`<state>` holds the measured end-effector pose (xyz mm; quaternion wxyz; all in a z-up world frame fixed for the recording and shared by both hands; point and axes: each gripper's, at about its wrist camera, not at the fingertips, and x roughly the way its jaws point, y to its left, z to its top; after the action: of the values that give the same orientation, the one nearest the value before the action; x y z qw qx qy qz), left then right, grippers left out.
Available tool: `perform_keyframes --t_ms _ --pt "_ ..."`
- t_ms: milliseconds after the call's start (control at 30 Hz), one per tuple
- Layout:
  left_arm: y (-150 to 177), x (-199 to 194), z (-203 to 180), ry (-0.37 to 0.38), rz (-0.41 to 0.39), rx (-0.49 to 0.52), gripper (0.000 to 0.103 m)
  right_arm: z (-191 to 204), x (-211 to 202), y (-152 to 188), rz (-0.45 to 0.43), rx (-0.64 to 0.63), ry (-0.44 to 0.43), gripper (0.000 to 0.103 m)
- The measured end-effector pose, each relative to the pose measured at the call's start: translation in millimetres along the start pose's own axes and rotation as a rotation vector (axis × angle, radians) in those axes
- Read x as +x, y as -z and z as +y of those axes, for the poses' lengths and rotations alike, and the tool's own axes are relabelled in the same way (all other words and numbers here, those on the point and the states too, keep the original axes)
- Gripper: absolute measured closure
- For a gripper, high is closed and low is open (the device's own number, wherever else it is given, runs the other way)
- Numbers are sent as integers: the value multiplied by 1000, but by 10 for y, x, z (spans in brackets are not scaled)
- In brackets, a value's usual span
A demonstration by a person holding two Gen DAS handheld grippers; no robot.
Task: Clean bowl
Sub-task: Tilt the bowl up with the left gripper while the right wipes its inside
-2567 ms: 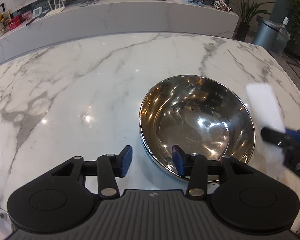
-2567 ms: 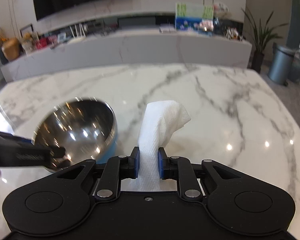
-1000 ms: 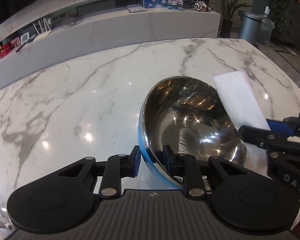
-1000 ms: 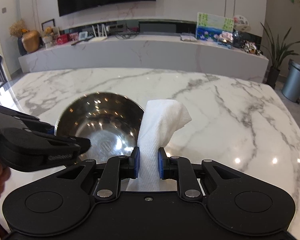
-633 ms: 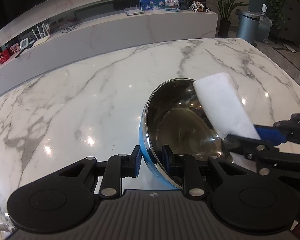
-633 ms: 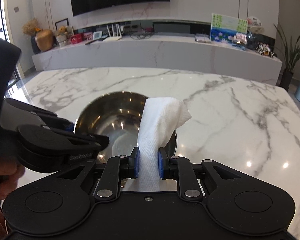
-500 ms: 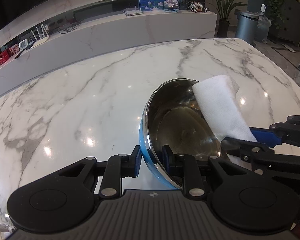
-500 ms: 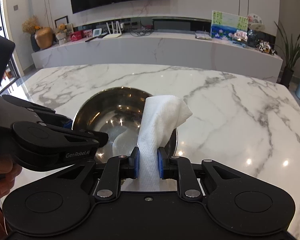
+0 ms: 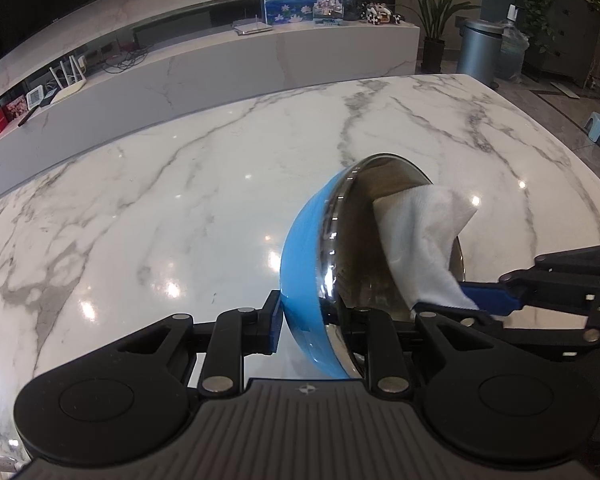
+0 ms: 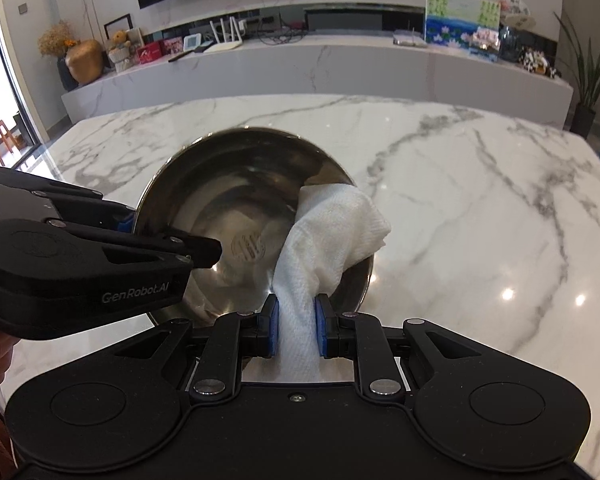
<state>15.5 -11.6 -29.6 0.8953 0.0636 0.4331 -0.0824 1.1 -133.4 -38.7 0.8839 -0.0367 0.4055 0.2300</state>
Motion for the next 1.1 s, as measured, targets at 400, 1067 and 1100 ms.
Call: perform_keyframes --t_ms 400,1067,1100 --pt "20 -20 -15 3 -10 41 82 4 40 12 33 23 -67 87" --pt "47 -11 -99 -15 -26 87 80 114 1 69 23 -98 59 87" --pt "51 -1 -98 -13 -23 78 80 109 6 66 24 -91 54 87"
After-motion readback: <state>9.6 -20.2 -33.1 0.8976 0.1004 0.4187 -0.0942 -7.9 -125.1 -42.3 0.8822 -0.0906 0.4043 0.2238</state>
